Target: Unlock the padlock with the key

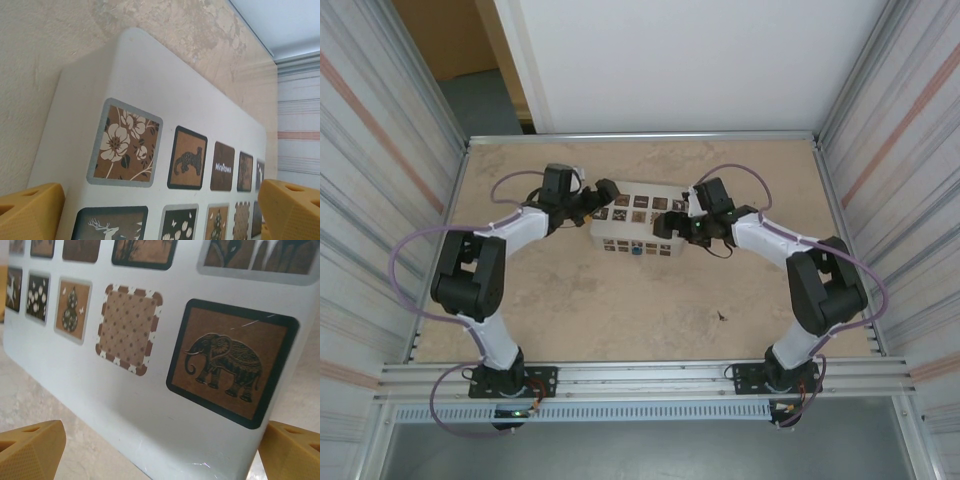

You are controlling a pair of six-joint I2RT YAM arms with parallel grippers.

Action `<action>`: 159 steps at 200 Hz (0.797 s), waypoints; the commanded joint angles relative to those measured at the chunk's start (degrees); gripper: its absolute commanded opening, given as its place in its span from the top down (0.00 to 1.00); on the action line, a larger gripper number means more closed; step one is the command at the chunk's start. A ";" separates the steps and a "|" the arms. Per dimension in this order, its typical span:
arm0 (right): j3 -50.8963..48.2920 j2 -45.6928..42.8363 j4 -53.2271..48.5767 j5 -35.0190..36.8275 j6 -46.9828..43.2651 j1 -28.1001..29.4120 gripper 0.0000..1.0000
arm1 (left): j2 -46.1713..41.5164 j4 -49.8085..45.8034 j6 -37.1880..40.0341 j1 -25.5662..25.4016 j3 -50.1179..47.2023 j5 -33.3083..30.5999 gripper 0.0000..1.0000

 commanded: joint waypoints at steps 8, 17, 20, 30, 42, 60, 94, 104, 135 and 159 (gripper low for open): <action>-0.95 -2.41 2.35 -2.16 2.51 2.67 0.04 | 2.28 -2.40 0.88 -2.61 3.23 4.36 0.01; -1.14 -2.51 2.10 -1.69 2.63 2.61 0.04 | 2.61 -2.81 1.19 -2.59 3.89 4.07 0.01; -1.15 -2.52 1.94 -1.48 2.63 2.65 0.04 | 2.72 -2.92 1.34 -2.59 4.09 3.97 0.01; -1.15 -2.53 1.33 -0.67 2.70 2.66 0.03 | 3.00 -3.74 1.91 -2.55 4.82 3.73 0.01; -1.06 -2.73 0.46 0.56 2.62 2.49 0.02 | 3.27 -5.01 2.82 -2.50 5.89 3.08 0.01; -0.97 -3.52 -0.93 2.24 2.44 1.85 0.01 | 3.23 -6.49 3.68 -1.85 6.81 2.76 0.01; -1.06 -6.82 -5.92 6.64 1.07 -0.20 0.01 | 0.89 -8.01 5.29 1.08 6.51 3.25 0.01; -1.04 -8.06 -7.86 7.82 0.47 -0.89 0.01 | -0.55 -8.47 6.00 1.98 6.17 3.19 0.01; -0.97 -12.99 -14.89 11.38 -1.72 -2.39 0.01 | -5.91 -10.52 8.33 4.32 4.05 2.55 0.01; -1.14 -17.23 -21.29 13.94 -3.15 -2.59 0.01 | -11.68 -11.26 10.20 4.88 0.36 2.10 0.01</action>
